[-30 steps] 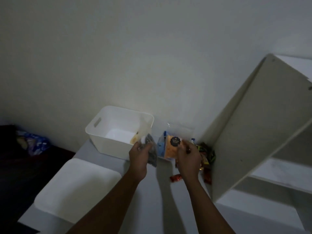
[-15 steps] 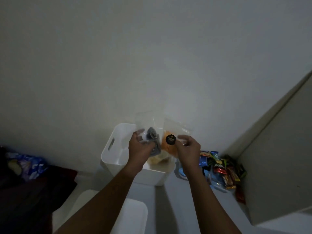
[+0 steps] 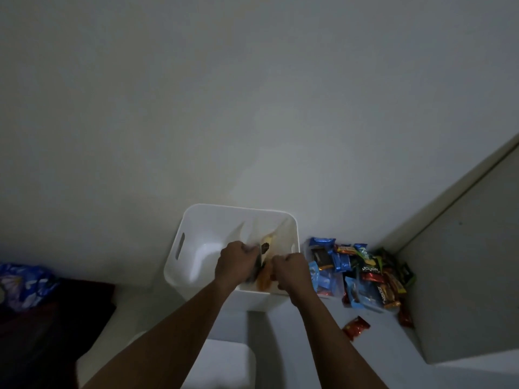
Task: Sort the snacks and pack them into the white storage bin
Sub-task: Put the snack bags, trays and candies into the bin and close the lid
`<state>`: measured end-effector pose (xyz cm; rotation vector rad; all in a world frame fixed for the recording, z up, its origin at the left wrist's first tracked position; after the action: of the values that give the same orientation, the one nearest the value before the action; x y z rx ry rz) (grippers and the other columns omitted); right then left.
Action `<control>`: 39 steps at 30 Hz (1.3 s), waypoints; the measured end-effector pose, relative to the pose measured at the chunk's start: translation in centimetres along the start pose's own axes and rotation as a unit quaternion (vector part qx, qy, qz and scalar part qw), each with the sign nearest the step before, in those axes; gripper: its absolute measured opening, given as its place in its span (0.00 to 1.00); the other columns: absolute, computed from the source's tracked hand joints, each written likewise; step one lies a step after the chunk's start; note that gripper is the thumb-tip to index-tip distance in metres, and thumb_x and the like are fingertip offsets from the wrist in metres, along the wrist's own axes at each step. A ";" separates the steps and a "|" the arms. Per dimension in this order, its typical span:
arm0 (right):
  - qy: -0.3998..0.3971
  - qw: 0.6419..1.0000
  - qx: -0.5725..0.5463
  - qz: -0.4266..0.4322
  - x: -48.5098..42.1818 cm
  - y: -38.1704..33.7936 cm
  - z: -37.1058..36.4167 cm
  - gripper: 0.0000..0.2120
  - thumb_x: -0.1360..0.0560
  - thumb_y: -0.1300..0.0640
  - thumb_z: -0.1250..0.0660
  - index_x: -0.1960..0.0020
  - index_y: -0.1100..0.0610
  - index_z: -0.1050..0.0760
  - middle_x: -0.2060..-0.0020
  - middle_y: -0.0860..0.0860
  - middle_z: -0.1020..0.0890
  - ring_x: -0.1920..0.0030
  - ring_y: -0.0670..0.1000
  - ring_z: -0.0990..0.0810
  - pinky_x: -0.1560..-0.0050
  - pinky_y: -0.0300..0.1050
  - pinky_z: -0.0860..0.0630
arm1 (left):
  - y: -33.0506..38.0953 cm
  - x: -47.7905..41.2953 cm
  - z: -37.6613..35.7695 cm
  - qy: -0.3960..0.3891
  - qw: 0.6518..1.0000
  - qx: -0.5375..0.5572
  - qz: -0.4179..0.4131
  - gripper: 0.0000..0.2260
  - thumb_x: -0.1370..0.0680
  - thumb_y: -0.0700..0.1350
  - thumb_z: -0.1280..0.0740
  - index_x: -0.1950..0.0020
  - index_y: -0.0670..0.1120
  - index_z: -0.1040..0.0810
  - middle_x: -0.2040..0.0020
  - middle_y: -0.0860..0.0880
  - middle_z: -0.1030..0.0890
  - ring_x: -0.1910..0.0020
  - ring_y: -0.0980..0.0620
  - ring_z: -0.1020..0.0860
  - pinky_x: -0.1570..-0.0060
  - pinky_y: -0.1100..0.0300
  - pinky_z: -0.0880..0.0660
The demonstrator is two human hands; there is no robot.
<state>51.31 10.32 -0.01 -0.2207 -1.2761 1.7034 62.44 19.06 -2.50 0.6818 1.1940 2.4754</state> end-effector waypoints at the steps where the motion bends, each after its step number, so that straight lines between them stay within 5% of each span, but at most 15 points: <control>1: -0.017 0.999 0.038 -0.002 -0.1 -0.1 -0.2 0.12 0.29 0.56 0.37 0.62 0.64 0.22 0.66 0.56 0.18 0.61 0.56 0.18 0.65 0.43 0.22 | -0.3 -0.3 -0.3 -0.020 1.000 -0.023 -0.002 0.16 0.24 0.59 0.35 0.61 0.47 0.22 0.63 0.49 0.18 0.62 0.50 0.19 0.54 0.53 0.19; 4: -0.059 0.987 0.146 -0.015 -0.9 -0.1 -1.0 0.07 0.26 0.59 0.33 0.54 0.63 0.23 0.64 0.53 0.22 0.58 0.55 0.20 0.63 0.42 0.23 | -0.5 -1.0 -0.9 -0.080 0.995 -0.052 -0.013 0.15 0.23 0.57 0.34 0.60 0.47 0.23 0.62 0.48 0.18 0.64 0.50 0.19 0.64 0.59 0.22; 6: -0.107 0.962 0.251 -0.001 -1.4 -0.3 -1.4 0.13 0.29 0.53 0.27 0.52 0.63 0.22 0.64 0.52 0.23 0.59 0.53 0.21 0.63 0.42 0.24 | -0.6 -1.3 -1.3 -0.131 0.990 -0.048 -0.017 0.11 0.23 0.54 0.33 0.56 0.47 0.25 0.61 0.49 0.20 0.64 0.52 0.20 0.69 0.62 0.27; 10: -0.127 0.941 0.315 -0.013 -2.2 0.2 -1.4 0.18 0.27 0.55 0.27 0.43 0.64 0.25 0.48 0.58 0.18 0.47 0.56 0.19 0.49 0.45 0.23 | -1.2 -2.0 -2.3 -0.246 0.968 -0.049 0.018 0.08 0.23 0.52 0.33 0.51 0.49 0.25 0.54 0.47 0.21 0.59 0.52 0.23 0.62 0.60 0.25; 14: -0.090 0.953 0.290 0.018 -3.0 0.7 -1.2 0.16 0.20 0.54 0.36 0.39 0.64 0.28 0.41 0.58 0.21 0.43 0.57 0.21 0.46 0.45 0.26 | -2.3 -2.5 -2.3 -0.299 0.943 0.050 0.137 0.27 0.28 0.64 0.31 0.38 0.47 0.25 0.41 0.44 0.21 0.44 0.45 0.22 0.49 0.53 0.23; 17: -0.036 0.974 0.222 0.015 -3.3 0.5 -0.7 0.17 0.17 0.50 0.44 0.40 0.63 0.27 0.43 0.60 0.20 0.49 0.56 0.23 0.52 0.44 0.31 | -2.9 -2.9 -2.7 -0.341 0.904 0.138 0.219 0.35 0.30 0.72 0.37 0.38 0.46 0.22 0.41 0.42 0.20 0.47 0.43 0.20 0.50 0.54 0.21; 21: -0.050 0.970 0.235 0.022 -3.5 0.4 -0.3 0.19 0.20 0.50 0.37 0.35 0.61 0.31 0.42 0.58 0.21 0.42 0.58 0.21 0.52 0.43 0.31 | -2.7 -3.3 -4.0 -0.335 0.930 0.033 0.150 0.12 0.24 0.47 0.35 0.43 0.45 0.21 0.45 0.40 0.18 0.49 0.42 0.19 0.53 0.52 0.19; 25: -0.041 0.943 0.325 0.053 -3.5 0.9 -0.6 0.21 0.22 0.58 0.34 0.32 0.58 0.36 0.43 0.58 0.20 0.44 0.57 0.20 0.47 0.48 0.22 | -2.7 -3.4 -5.2 -0.317 0.942 0.000 0.113 0.25 0.27 0.39 0.31 0.31 0.47 0.31 0.40 0.42 0.22 0.48 0.45 0.21 0.52 0.48 0.18; 28: -0.043 0.941 0.326 0.084 -3.0 1.0 -0.5 0.33 0.24 0.56 0.31 0.25 0.56 0.45 0.41 0.58 0.21 0.43 0.56 0.19 0.45 0.49 0.21 | -2.2 -3.8 -6.8 -0.304 0.898 0.210 0.240 0.26 0.22 0.53 0.34 0.28 0.43 0.34 0.33 0.39 0.26 0.40 0.39 0.25 0.46 0.47 0.24; 31: 0.000 0.939 0.328 0.105 -2.7 1.0 0.5 0.35 0.25 0.56 0.29 0.25 0.52 0.45 0.41 0.55 0.23 0.43 0.55 0.20 0.48 0.47 0.21 | -4.2 -5.8 -9.4 -0.258 0.868 0.304 0.295 0.45 0.38 0.69 0.26 0.28 0.48 0.34 0.30 0.40 0.28 0.35 0.36 0.27 0.35 0.41 0.30; 33: 0.037 0.935 0.335 0.108 -2.8 1.1 1.5 0.24 0.24 0.60 0.32 0.32 0.52 0.37 0.40 0.55 0.25 0.44 0.54 0.20 0.49 0.48 0.20 | -3.8 -5.8 -9.5 -0.242 0.908 0.231 0.253 0.47 0.38 0.64 0.23 0.25 0.54 0.40 0.29 0.42 0.31 0.36 0.36 0.27 0.35 0.41 0.29; 35: 0.031 0.938 0.331 0.093 -2.9 1.5 2.2 0.20 0.24 0.65 0.35 0.33 0.55 0.33 0.37 0.55 0.28 0.43 0.54 0.21 0.49 0.46 0.21 | -2.5 -4.5 -8.0 -0.271 0.951 0.045 0.139 0.43 0.31 0.50 0.24 0.22 0.57 0.46 0.26 0.43 0.38 0.33 0.38 0.29 0.38 0.50 0.27; 37: 0.022 0.943 0.319 0.092 -2.9 1.7 2.6 0.21 0.24 0.68 0.36 0.33 0.57 0.32 0.36 0.55 0.29 0.43 0.54 0.22 0.49 0.45 0.23 | -2.6 -4.8 -8.0 -0.272 0.957 -0.100 0.030 0.48 0.31 0.43 0.25 0.21 0.56 0.52 0.26 0.42 0.43 0.32 0.38 0.32 0.42 0.55 0.26; 39: 0.019 0.947 0.303 0.103 -2.9 1.8 2.8 0.20 0.24 0.68 0.37 0.33 0.58 0.32 0.36 0.55 0.29 0.43 0.54 0.23 0.49 0.43 0.26 | -2.4 -4.5 -7.5 -0.298 0.946 -0.129 -0.012 0.51 0.33 0.42 0.24 0.21 0.55 0.54 0.28 0.41 0.39 0.34 0.38 0.31 0.44 0.52 0.23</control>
<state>50.00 6.30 -1.31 -0.0192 -0.6654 2.1747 62.29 13.56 -9.68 1.2087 0.6322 2.1056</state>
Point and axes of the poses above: each hand's wrist, its own x-axis away from the middle knuckle, its own z-axis out of the back of the hand, y = z × x, the point moved 2 cm from there along -x, towards the middle knuckle
